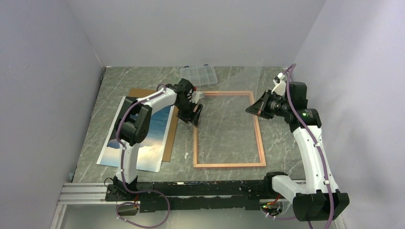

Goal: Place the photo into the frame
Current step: Place the photo frame item in the photo frame.

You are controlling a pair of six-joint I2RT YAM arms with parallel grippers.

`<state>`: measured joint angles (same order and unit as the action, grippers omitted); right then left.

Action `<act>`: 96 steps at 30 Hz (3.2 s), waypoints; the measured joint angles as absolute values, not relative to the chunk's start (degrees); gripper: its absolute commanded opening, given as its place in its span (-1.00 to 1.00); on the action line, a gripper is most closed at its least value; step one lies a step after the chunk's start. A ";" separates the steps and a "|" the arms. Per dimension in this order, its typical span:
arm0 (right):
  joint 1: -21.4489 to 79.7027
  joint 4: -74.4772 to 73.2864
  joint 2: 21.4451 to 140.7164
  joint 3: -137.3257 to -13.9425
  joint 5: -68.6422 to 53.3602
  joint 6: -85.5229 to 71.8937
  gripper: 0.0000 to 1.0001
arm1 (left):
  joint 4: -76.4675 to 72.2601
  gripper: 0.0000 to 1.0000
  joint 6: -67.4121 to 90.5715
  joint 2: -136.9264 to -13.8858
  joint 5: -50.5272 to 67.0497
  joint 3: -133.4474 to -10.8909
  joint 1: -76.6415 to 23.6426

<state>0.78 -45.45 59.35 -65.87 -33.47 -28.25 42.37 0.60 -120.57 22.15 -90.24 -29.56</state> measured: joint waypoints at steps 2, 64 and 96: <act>0.78 -45.52 59.35 -65.87 -33.45 -28.01 -1.00 | 42.02 0.53 1.28 -120.49 22.65 -90.24 -29.63; 18.31 -23.38 66.41 -64.45 -36.91 -43.92 -1.00 | 42.41 0.89 5.63 -99.57 17.98 -86.85 -5.58; 7.79 -18.37 71.44 -39.59 -32.47 -32.53 -1.00 | 39.62 0.78 2.13 -103.24 18.65 -75.13 -17.19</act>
<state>7.79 -18.37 71.44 -39.59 -32.47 -32.53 39.62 2.13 -103.24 18.65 -75.13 -17.19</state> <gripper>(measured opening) 0.010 0.897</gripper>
